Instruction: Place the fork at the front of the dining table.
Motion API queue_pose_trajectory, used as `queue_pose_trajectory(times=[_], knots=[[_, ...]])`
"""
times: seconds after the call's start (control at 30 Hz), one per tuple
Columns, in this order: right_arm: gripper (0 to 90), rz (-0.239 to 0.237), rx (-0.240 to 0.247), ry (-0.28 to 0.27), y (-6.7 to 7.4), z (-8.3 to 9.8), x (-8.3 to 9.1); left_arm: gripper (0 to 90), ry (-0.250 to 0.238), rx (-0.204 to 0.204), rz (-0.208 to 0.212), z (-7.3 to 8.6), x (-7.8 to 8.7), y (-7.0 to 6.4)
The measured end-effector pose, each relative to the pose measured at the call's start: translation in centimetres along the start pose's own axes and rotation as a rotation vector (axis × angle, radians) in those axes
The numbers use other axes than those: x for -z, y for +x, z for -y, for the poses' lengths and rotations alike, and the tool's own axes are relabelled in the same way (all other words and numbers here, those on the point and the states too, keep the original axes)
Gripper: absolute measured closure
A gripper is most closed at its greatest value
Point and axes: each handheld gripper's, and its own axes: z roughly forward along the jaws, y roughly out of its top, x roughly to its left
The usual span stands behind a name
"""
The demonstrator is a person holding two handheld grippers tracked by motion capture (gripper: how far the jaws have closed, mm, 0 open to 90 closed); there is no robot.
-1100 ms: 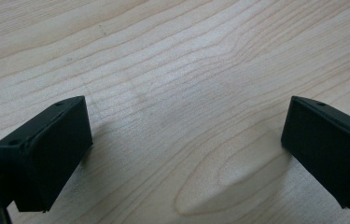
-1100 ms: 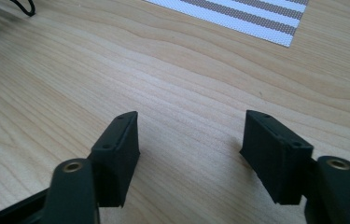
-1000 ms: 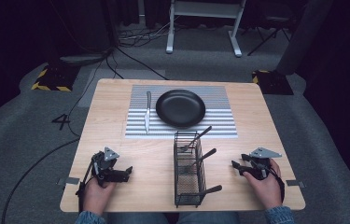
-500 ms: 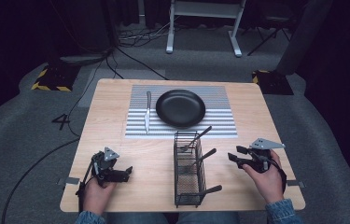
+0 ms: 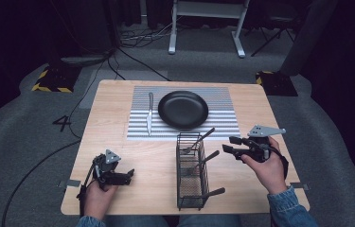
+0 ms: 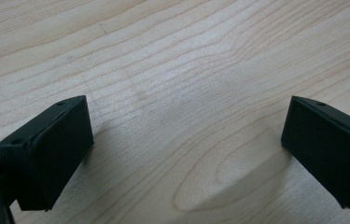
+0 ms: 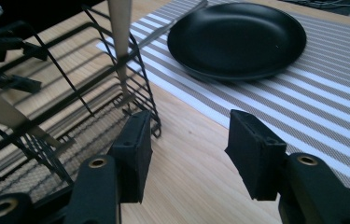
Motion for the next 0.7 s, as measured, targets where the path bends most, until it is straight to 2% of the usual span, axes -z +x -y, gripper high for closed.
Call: queue_pose_trajectory(times=[0.13,0.33,0.57,0.7], knots=[[51.1,-0.019,0.013,-0.002,0.2,-1.1,-0.3,2.3,0.0,-0.001,0.0,0.0,0.0,0.0],[52.8,-0.059,0.044,-0.003,1.3,-3.4,-0.8,2.3,0.0,0.0,0.0,0.0,0.0,0.0],[54.8,-0.082,0.05,0.001,1.8,-4.5,-1.4,2.3,0.0,0.0,0.0,0.0,0.0,0.0],[59.8,-0.11,0.054,0.02,2.4,-5.3,-2.0,2.3,0.0,0.0,0.0,0.0,0.0,0.0]])
